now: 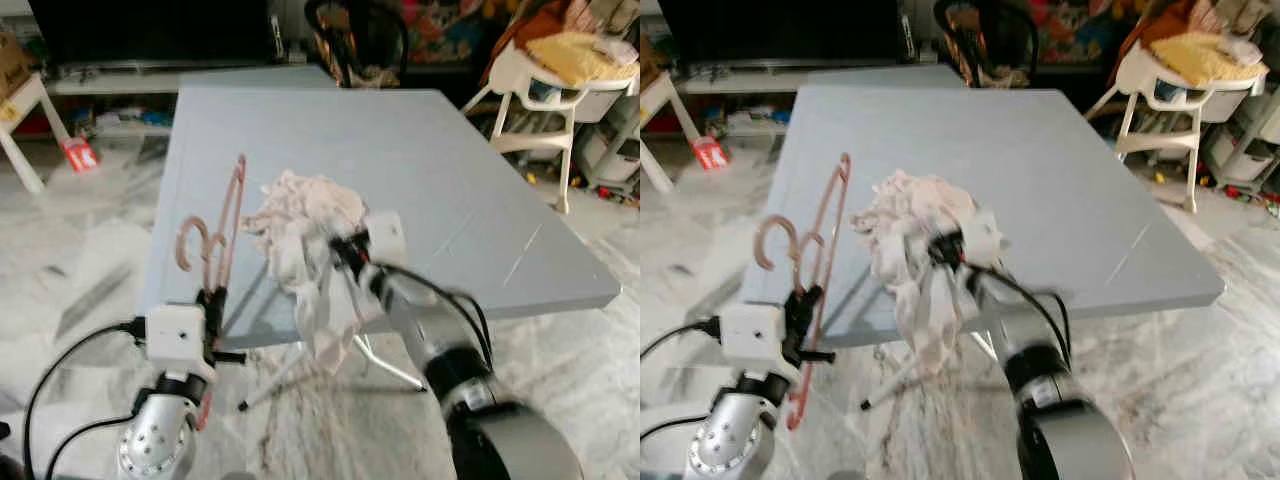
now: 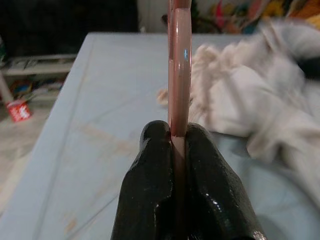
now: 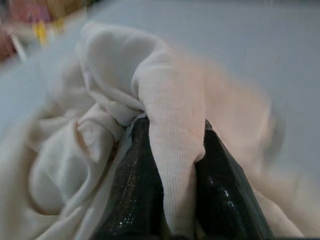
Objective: Hang hanger
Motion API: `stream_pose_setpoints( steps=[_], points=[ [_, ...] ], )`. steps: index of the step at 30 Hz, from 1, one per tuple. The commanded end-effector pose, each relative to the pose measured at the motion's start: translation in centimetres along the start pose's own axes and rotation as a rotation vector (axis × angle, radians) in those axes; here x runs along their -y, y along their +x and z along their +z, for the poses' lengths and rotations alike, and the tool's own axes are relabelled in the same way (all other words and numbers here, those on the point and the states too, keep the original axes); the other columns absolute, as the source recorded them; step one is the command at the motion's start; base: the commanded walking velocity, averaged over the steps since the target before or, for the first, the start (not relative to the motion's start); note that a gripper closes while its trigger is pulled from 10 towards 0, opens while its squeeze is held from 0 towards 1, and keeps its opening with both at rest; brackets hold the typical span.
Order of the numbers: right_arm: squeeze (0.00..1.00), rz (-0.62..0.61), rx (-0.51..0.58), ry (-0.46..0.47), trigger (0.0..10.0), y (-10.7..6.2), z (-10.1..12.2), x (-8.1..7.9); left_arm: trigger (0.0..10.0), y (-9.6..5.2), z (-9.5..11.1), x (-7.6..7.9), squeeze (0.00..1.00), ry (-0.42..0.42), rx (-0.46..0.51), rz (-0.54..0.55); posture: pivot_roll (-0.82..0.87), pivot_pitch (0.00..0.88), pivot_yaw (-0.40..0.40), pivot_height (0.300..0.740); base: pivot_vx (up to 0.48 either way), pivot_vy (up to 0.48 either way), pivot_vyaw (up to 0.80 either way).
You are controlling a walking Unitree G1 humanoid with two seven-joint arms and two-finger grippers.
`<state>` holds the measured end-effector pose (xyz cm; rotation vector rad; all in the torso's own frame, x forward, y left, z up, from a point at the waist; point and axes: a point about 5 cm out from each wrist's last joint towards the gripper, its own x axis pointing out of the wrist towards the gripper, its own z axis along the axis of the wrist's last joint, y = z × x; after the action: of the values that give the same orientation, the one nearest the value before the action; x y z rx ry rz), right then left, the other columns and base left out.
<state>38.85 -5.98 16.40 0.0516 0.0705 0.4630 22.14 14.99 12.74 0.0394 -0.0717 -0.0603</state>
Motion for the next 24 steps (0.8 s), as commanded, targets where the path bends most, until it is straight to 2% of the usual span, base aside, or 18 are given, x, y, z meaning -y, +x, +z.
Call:
stream_pose_setpoints(
  steps=[1, 2, 3, 5, 6, 8, 9, 20, 21, 22, 23, 24],
  points=[
    [0.0, -0.029, 0.047, 0.018, 0.0, 0.4, 1.5, 0.5, 10.0, -0.4, -1.6, 0.1, 0.0, -0.003, -0.086, 0.001, 0.2, 0.065, -0.101, 0.74, 0.0, 0.0, 0.0],
    [0.0, -0.027, 0.067, 0.021, 0.0, 0.8, 2.6, 0.3, 10.0, -0.4, -1.6, 0.1, 0.0, -0.003, -0.087, 0.001, 0.2, 0.065, -0.102, 0.74, 0.0, 0.0, 0.0],
    [0.0, -0.027, 0.067, 0.021, 0.0, 0.8, 2.6, 0.3, 10.0, -0.4, -1.6, 0.1, 0.0, -0.003, -0.087, 0.001, 0.2, 0.065, -0.102, 0.74, 0.0, 0.0, 0.0],
    [0.0, -0.018, 0.12, 0.029, 0.0, 1.7, 5.7, -0.1, 10.0, -0.5, -1.7, 0.2, 0.0, -0.002, -0.089, 0.004, 0.2, 0.066, -0.107, 0.74, 0.0, 0.0, 0.0],
    [0.0, -0.013, 0.164, 0.026, 0.0, 2.1, 8.2, -0.4, 10.0, -0.6, -1.8, 0.1, 0.0, 0.001, -0.097, 0.009, 0.21, 0.063, -0.11, 0.74, 0.0, 0.0, 0.0],
    [0.0, -0.014, 0.191, 0.03, 0.0, 2.3, 9.7, -0.6, 10.0, -0.7, -1.9, 0.1, 0.0, 0.004, -0.105, 0.01, 0.22, 0.062, -0.108, 0.74, 0.0, 0.0, 0.0],
    [0.0, -0.029, 0.221, 0.06, 0.0, 2.5, 11.3, -0.5, 10.0, -0.7, -1.9, 0.1, 0.0, 0.011, -0.114, 0.004, 0.23, 0.06, -0.108, 0.74, 0.0, 0.0, 0.0],
    [0.0, -0.057, 0.281, 0.199, 0.0, 2.6, 15.5, -0.9, 10.0, -0.5, -1.7, -0.9, 0.0, 0.047, -0.119, -0.009, 0.26, 0.047, -0.087, 0.74, 0.0, 0.0, 0.0],
    [0.0, -0.045, 0.265, 0.114, 2.0, 2.7, 15.5, -1.4, 10.0, -0.5, -1.7, -0.8, 0.0, 0.047, -0.119, -0.011, 0.26, 0.045, -0.085, 0.74, 0.0, 0.0, 0.0],
    [0.0, -0.035, 0.205, -0.073, 10.0, 2.9, 14.7, -1.9, 10.0, -0.4, -1.6, -0.7, 0.0, 0.047, -0.118, -0.013, 0.26, 0.043, -0.083, 0.74, 0.0, 0.0, 0.0],
    [0.0, -0.029, 0.16, -0.207, 10.0, 3.0, 14.1, -2.2, 10.0, -0.4, -1.6, -0.6, 0.0, 0.046, -0.117, -0.014, 0.27, 0.042, -0.083, 0.74, 0.0, 0.0, 0.0],
    [0.0, 0.044, 0.014, -0.476, 10.0, 3.3, 11.7, -2.8, 10.0, -0.3, -1.6, -0.5, 0.0, 0.045, -0.117, -0.017, 0.27, 0.041, -0.084, 0.74, 0.0, 0.0, 0.0]
  ],
)
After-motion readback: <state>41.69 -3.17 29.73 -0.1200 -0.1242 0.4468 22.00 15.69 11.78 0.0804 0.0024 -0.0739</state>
